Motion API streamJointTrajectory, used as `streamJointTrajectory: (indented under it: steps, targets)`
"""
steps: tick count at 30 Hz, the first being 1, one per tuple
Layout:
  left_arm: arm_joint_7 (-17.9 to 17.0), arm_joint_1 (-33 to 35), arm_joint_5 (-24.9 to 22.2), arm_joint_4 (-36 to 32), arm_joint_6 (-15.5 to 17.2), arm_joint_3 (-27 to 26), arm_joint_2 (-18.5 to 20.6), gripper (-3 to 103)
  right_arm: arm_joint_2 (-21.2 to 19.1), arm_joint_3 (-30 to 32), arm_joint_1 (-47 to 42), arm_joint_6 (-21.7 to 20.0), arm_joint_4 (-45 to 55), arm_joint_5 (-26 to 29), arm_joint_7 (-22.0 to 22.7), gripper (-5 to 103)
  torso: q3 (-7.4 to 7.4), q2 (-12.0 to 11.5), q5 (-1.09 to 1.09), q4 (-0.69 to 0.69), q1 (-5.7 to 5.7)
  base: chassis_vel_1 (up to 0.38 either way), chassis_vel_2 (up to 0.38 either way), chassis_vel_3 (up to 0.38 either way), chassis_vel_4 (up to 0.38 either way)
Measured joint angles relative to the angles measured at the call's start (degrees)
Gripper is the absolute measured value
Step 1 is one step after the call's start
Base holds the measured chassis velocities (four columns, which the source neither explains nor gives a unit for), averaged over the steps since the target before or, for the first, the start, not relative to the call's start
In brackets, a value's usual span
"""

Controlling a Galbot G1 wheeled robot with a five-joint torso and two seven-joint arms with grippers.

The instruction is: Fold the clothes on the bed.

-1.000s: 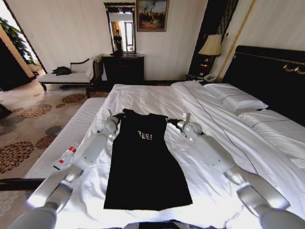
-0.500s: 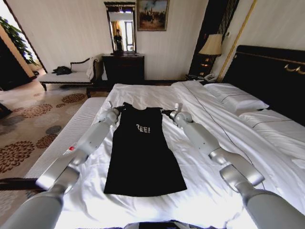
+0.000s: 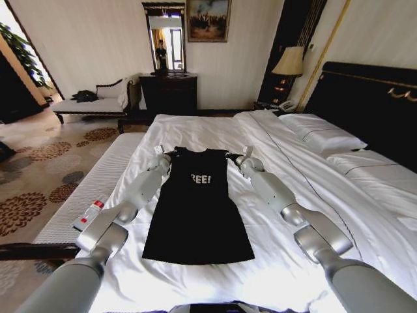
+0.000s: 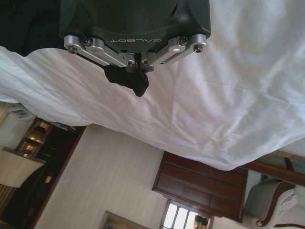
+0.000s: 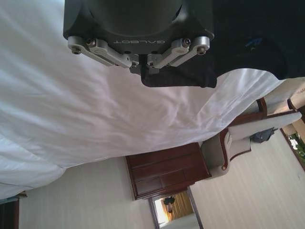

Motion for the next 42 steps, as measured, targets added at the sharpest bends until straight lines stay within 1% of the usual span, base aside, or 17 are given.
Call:
streamJointTrajectory:
  steps: [1,4,6,7,10,11,14,15,19,20,24,25,28,29,33,38,42]
  targets:
    - [0.0,0.0,0.0,0.0,0.0,0.0,0.0,1,0.0,0.0,0.0,0.0,0.0,0.0,0.0,2,0.0,0.0,0.0,0.0,0.0,0.0,0.0,0.0,0.0]
    - [-1.4,3.4,-0.3,-6.2,-0.5,-0.9,2.2,1,-0.9,2.3,-4.3,0.4,6.0,-0.6,1.3,2,-0.01,0.0,-0.01,-0.04,0.0,0.0,0.0,0.0,0.0]
    - [-2.4,6.4,-1.0,-11.6,-0.7,-1.4,4.7,1,-1.9,3.8,-8.5,0.5,11.1,-0.9,2.3,2,-0.01,0.0,0.01,0.0,0.0,0.0,0.0,0.0,0.0]
    - [-2.4,6.4,-1.0,-11.6,-0.7,-1.4,4.7,1,-1.9,3.8,-8.5,0.5,11.1,-0.9,2.3,2,-0.01,0.0,0.01,0.0,0.0,0.0,0.0,0.0,0.0]
    - [-3.7,12.2,-2.5,-20.9,-0.7,-1.9,9.2,1,-3.9,6.3,-14.7,0.4,19.4,-1.3,3.8,2,-0.02,0.0,-0.01,0.0,-0.01,0.0,0.0,0.0,0.0]
    - [-3.7,12.2,-2.5,-20.9,-0.7,-1.9,9.2,1,-3.9,6.3,-14.7,0.4,19.4,-1.3,3.8,2,-0.02,0.0,-0.01,0.0,-0.01,0.0,0.0,0.0,0.0]
    - [-4.4,19.3,-2.7,-30.0,-0.9,-3.4,12.9,1,-5.8,7.7,-19.8,0.2,27.3,-1.2,5.6,2,-0.02,0.0,-0.01,0.0,-0.03,0.0,0.0,0.0,0.0]
    - [-4.4,19.3,-2.7,-30.0,-0.9,-3.4,12.9,1,-5.8,7.7,-19.8,0.2,27.3,-1.2,5.6,2,-0.02,0.0,-0.01,0.0,-0.03,0.0,0.0,0.0,0.0]
    - [-5.7,27.1,-2.6,-39.0,-1.2,-6.0,15.9,1,-8.5,9.3,-26.1,0.2,35.9,-1.7,7.0,2,-0.02,0.0,-0.01,-0.01,-0.02,0.0,0.0,0.0,0.0]
    - [-5.7,27.1,-2.6,-39.0,-1.2,-6.0,15.9,1,-8.5,9.3,-26.1,0.2,35.9,-1.7,7.0,2,-0.02,0.0,-0.01,-0.01,-0.02,0.0,0.0,0.0,0.0]
    - [-7.1,37.4,-2.2,-49.1,-1.3,-9.1,20.1,1,-12.2,10.9,-36.3,0.4,45.7,-3.1,7.8,2,-0.02,0.0,-0.01,-0.01,-0.03,0.0,0.0,0.0,0.0]
    - [-7.1,37.4,-2.2,-49.1,-1.3,-9.1,20.1,1,-12.2,10.9,-36.3,0.4,45.7,-3.1,7.8,2,-0.02,0.0,-0.01,-0.01,-0.03,0.0,0.0,0.0,0.0]
    - [-7.5,42.8,-1.5,-55.2,-1.4,-10.1,23.6,1,-13.8,13.1,-43.4,0.5,51.4,-5.2,7.7,2,-0.03,0.0,0.01,0.01,-0.04,0.0,0.0,0.0,0.0]
    - [-7.5,42.8,-1.5,-55.2,-1.4,-10.1,23.6,1,-13.8,13.1,-43.4,0.5,51.4,-5.2,7.7,2,-0.03,0.0,0.01,0.01,-0.04,0.0,0.0,0.0,0.0]
    - [-8.7,46.4,-1.5,-61.0,-1.5,-10.6,26.2,1,-15.1,17.2,-51.5,1.1,57.8,-7.3,7.7,2,-0.02,0.0,0.0,-0.01,-0.02,0.0,0.0,0.0,0.0]
    - [-9.1,50.6,-1.2,-64.9,-1.6,-12.5,28.1,1,-15.5,19.4,-58.4,1.9,62.4,-9.9,7.7,2,-0.01,0.0,0.02,-0.03,0.0,0.0,0.0,0.0,0.0]
    - [-8.8,58.7,1.7,-68.7,-2.0,-15.4,28.6,1,-15.5,21.3,-66.1,2.7,67.1,-13.7,7.2,2,-0.02,0.0,-0.01,0.0,-0.02,0.0,0.0,0.0,0.0]
